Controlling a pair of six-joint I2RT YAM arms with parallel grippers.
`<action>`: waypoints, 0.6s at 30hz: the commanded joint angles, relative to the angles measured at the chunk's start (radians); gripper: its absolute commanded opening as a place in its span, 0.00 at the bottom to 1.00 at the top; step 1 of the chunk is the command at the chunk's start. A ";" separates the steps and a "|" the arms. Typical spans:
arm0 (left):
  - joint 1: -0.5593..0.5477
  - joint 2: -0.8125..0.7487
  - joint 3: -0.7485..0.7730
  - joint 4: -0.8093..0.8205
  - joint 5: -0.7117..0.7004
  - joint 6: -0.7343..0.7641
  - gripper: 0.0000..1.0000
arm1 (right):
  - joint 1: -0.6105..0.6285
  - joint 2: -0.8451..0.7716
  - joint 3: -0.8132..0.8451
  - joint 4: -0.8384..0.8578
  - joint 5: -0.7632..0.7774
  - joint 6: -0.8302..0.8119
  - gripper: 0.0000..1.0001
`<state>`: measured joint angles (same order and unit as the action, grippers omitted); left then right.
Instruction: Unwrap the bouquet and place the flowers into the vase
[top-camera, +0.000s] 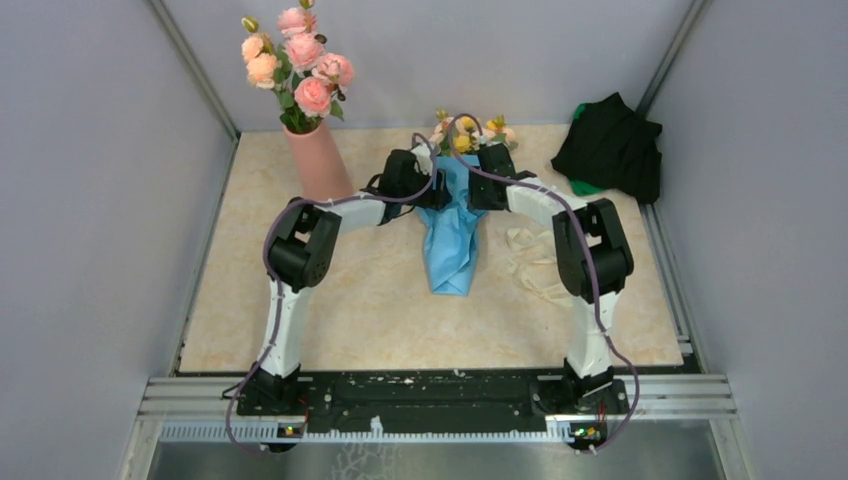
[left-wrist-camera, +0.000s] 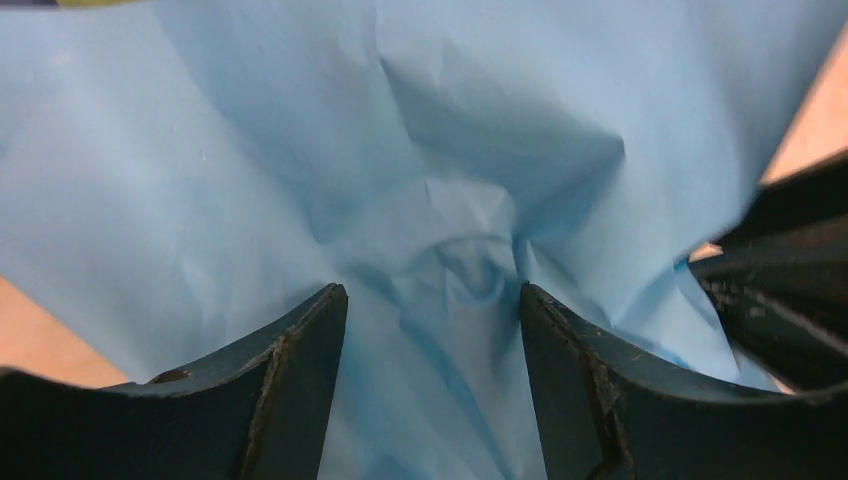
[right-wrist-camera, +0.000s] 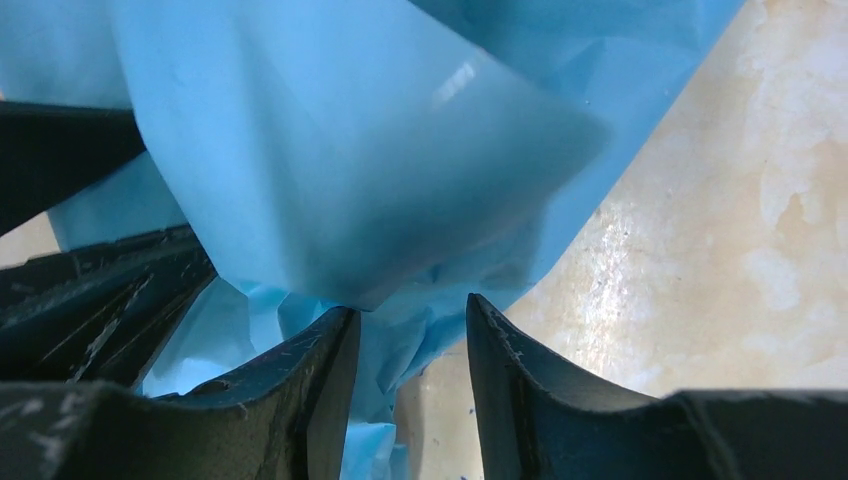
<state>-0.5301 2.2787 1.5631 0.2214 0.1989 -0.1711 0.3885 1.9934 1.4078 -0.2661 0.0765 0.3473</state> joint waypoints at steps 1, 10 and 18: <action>-0.004 -0.146 -0.110 0.029 0.013 0.000 0.71 | -0.002 -0.125 0.000 0.026 -0.013 -0.010 0.43; -0.018 -0.407 -0.305 0.035 0.000 0.020 0.72 | 0.009 -0.247 -0.090 0.034 -0.018 -0.013 0.43; -0.077 -0.590 -0.444 0.056 -0.038 0.012 0.72 | 0.083 -0.229 -0.059 0.024 -0.024 -0.010 0.43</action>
<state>-0.5682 1.7676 1.1748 0.2531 0.1818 -0.1631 0.4187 1.7817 1.3201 -0.2630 0.0601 0.3412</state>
